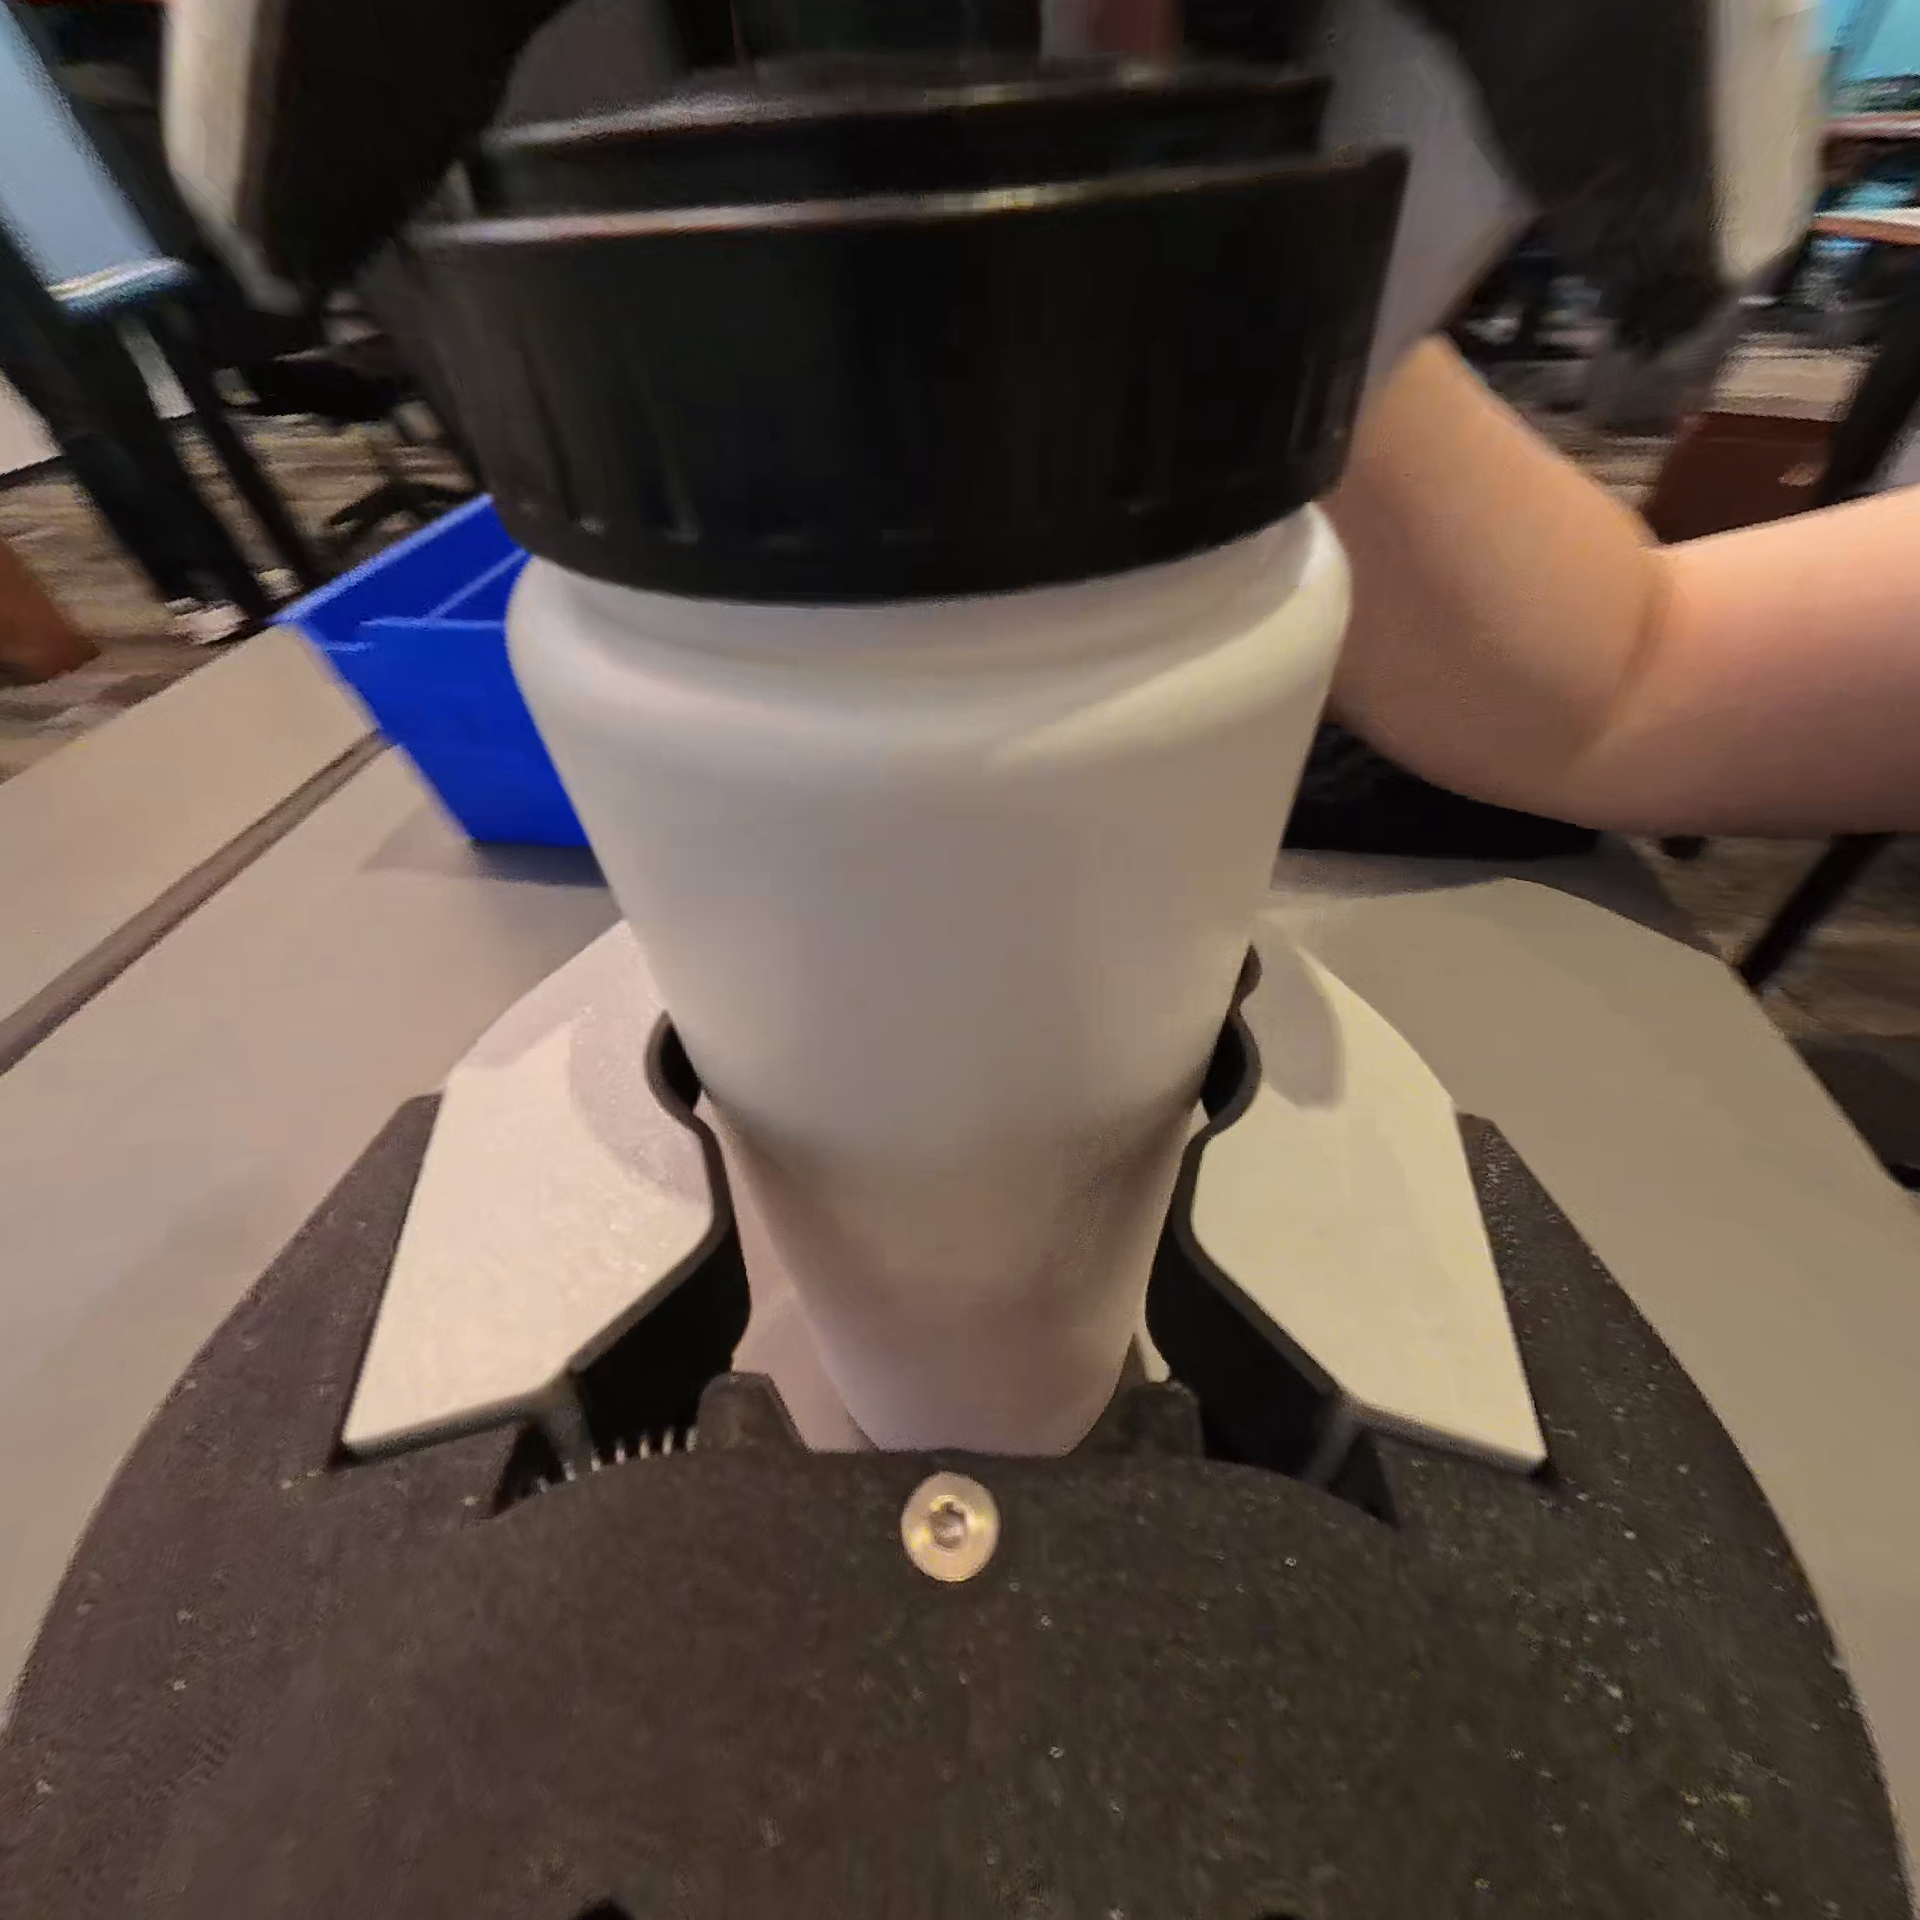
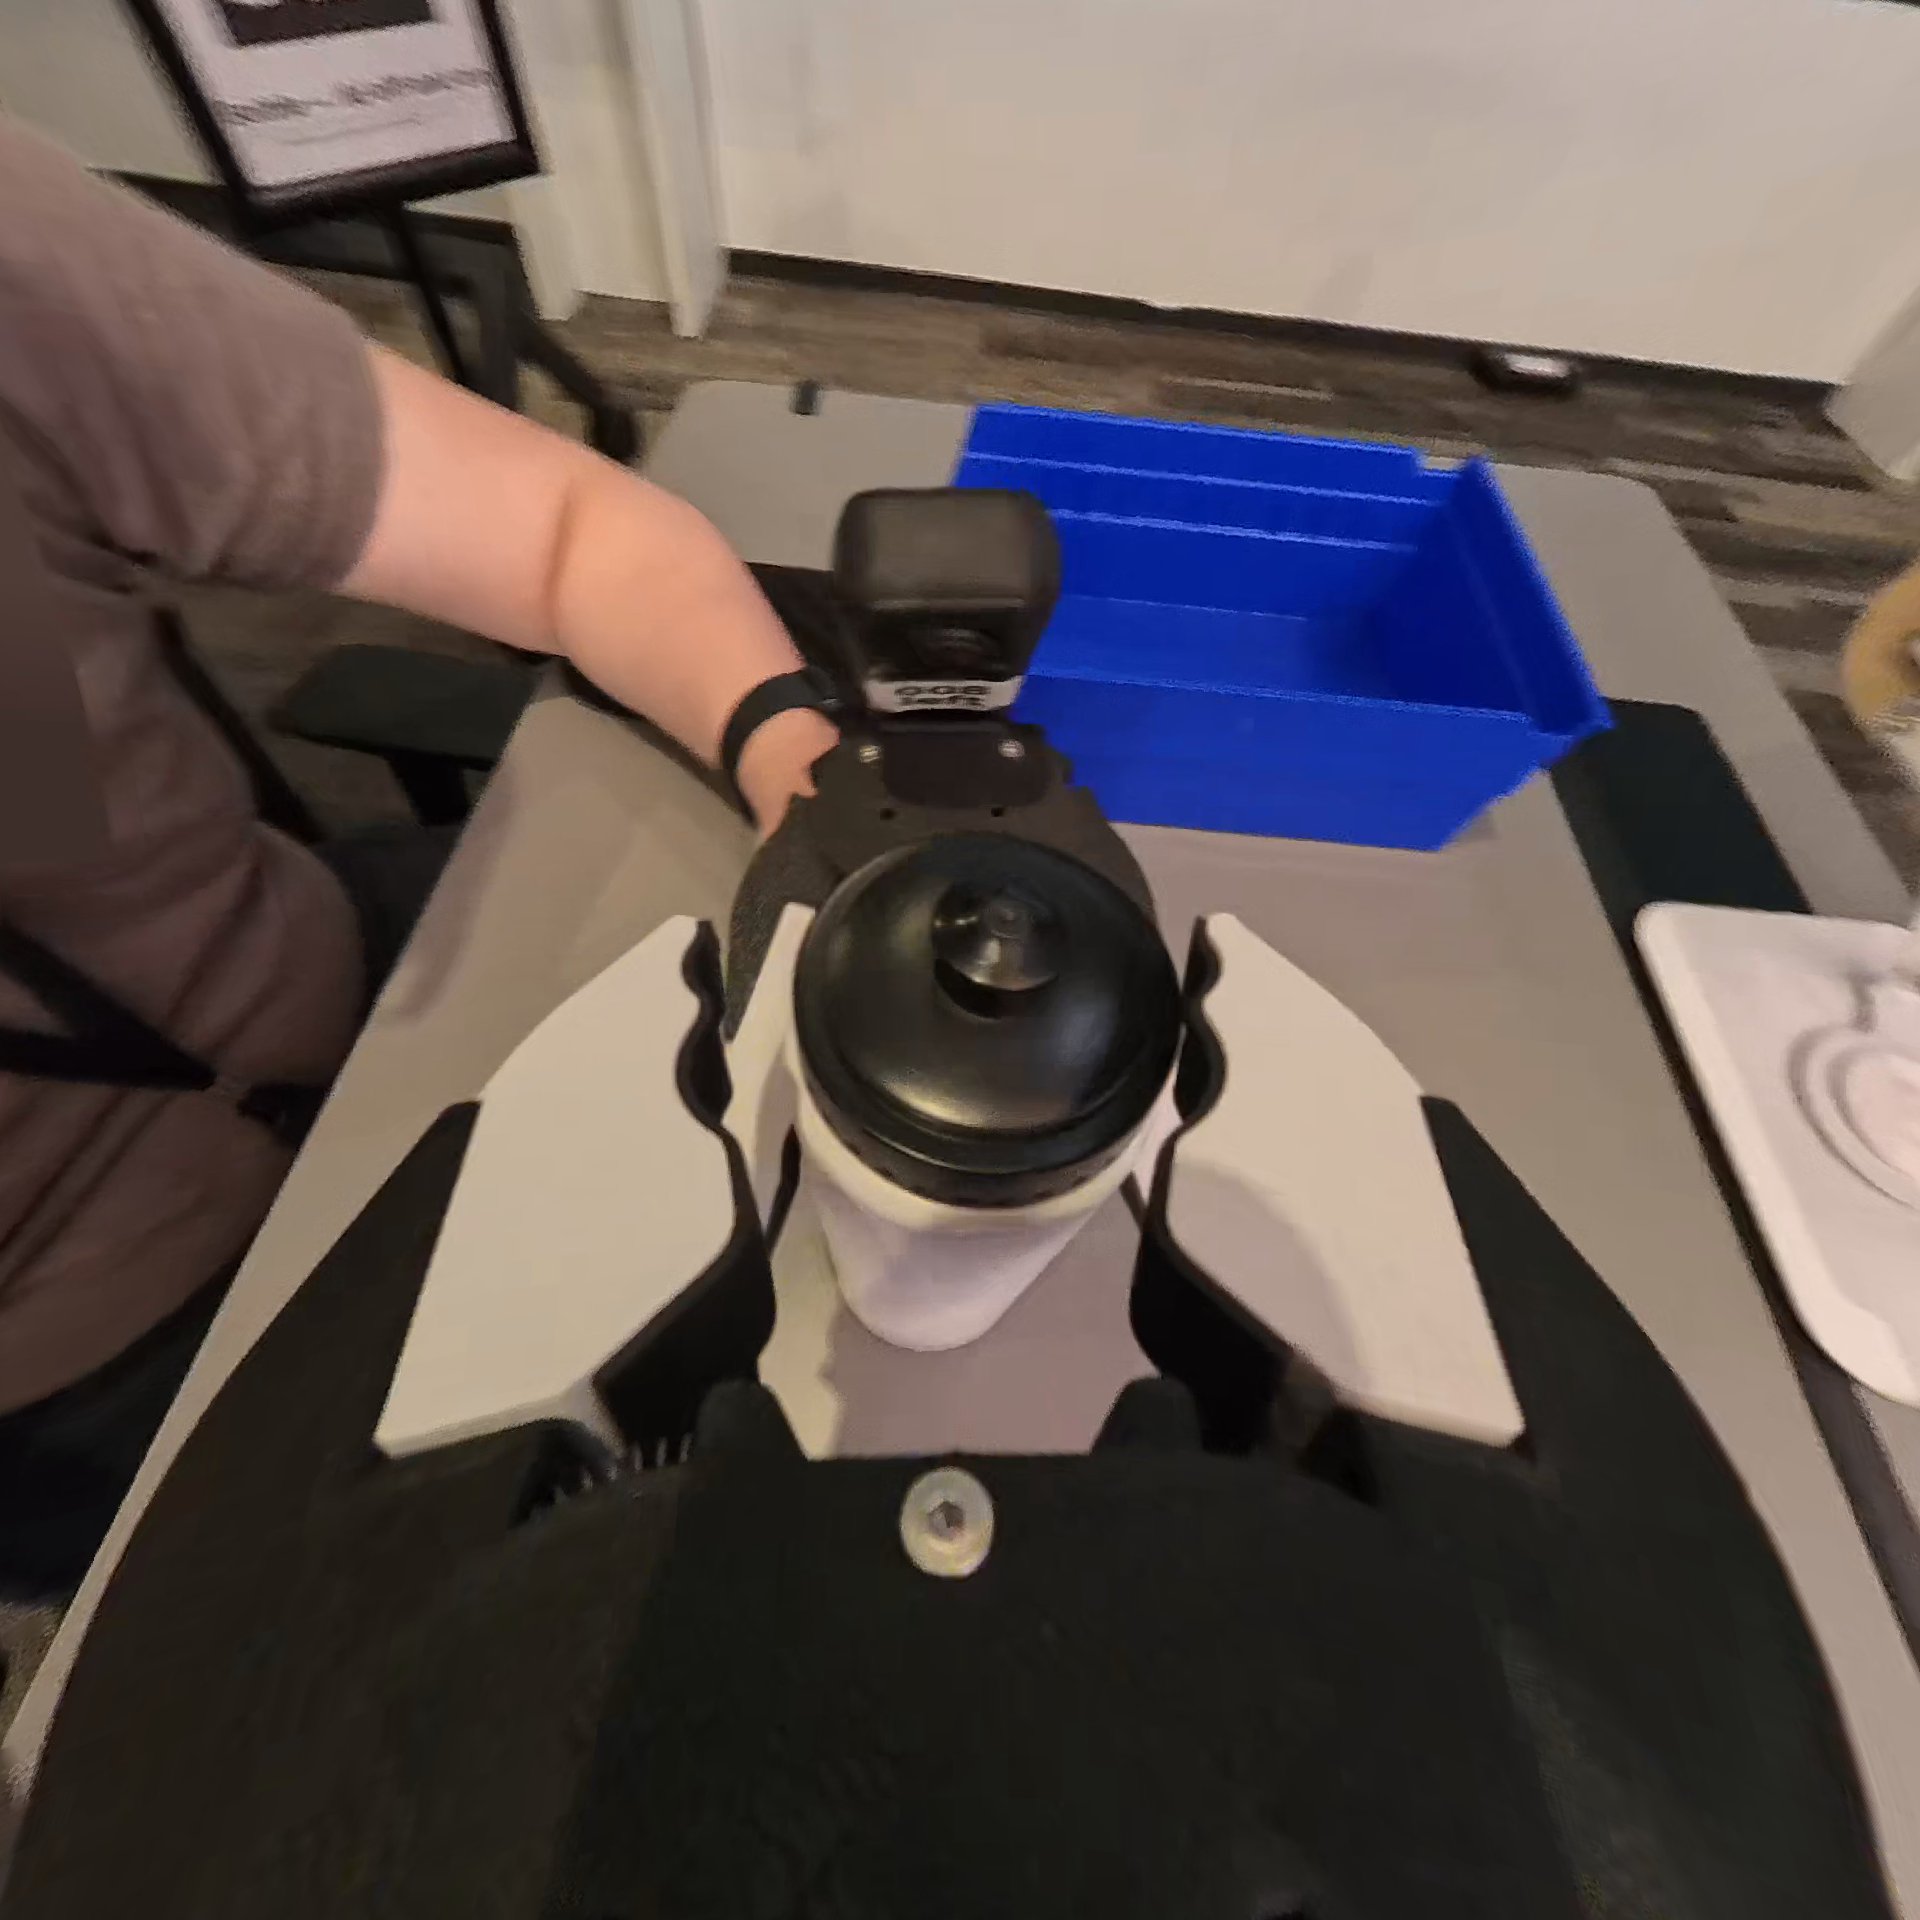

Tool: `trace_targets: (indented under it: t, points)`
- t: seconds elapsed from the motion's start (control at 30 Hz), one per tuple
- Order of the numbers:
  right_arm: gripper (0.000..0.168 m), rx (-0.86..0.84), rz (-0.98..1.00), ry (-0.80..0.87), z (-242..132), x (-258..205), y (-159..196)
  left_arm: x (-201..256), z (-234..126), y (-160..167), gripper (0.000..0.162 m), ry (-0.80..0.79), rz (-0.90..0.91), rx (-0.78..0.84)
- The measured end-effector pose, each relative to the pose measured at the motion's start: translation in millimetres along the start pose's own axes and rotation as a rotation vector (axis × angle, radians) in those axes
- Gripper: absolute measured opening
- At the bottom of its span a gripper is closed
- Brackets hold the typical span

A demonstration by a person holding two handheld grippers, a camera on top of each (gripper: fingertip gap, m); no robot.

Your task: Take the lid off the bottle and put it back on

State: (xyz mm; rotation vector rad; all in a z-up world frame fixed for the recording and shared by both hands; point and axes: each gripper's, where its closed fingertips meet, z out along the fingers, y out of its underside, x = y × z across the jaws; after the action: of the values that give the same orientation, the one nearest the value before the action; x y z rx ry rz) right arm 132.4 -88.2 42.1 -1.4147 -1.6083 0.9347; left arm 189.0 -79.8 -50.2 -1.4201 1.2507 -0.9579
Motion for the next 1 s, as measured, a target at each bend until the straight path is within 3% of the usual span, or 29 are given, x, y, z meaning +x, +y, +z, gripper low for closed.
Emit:
trace_targets:
  t: [0.17, 0.27, 0.37, 0.53, 0.67, 0.77, 0.87, 1.0]
  points:
    - [0.086, -0.027, 0.178, 0.327, 8, 34, -8, -46, -17, 4, 0.098, -0.278, -0.066, 0.004]
    - [0.085, -0.078, 0.261, 0.456, 17, 44, 1, -53, -20, 5, 0.098, -0.332, -0.074, -0.002]
    - [0.075, -0.147, 0.193, 0.539, 18, 50, 8, -52, -20, 6, 0.098, -0.334, -0.075, -0.014]
    - [0.075, -0.151, 0.100, 0.301, 13, 30, 9, -34, -14, 4, 0.097, -0.189, -0.032, -0.017]
    - [0.076, -0.011, -0.015, -0.037, 1, 0, 10, 2, -5, 0, 0.097, 0.047, 0.005, 0.019]
    - [0.074, 0.094, 0.009, -0.203, -6, -14, 7, 20, -2, -1, 0.097, 0.153, 0.020, 0.024]
    - [0.074, 0.095, 0.009, -0.181, -3, -11, 6, 19, -3, -1, 0.097, 0.143, 0.018, 0.024]
    - [0.085, 0.069, 0.019, 0.014, 5, 6, -5, -8, -5, 0, 0.097, -0.037, -0.009, 0.011]
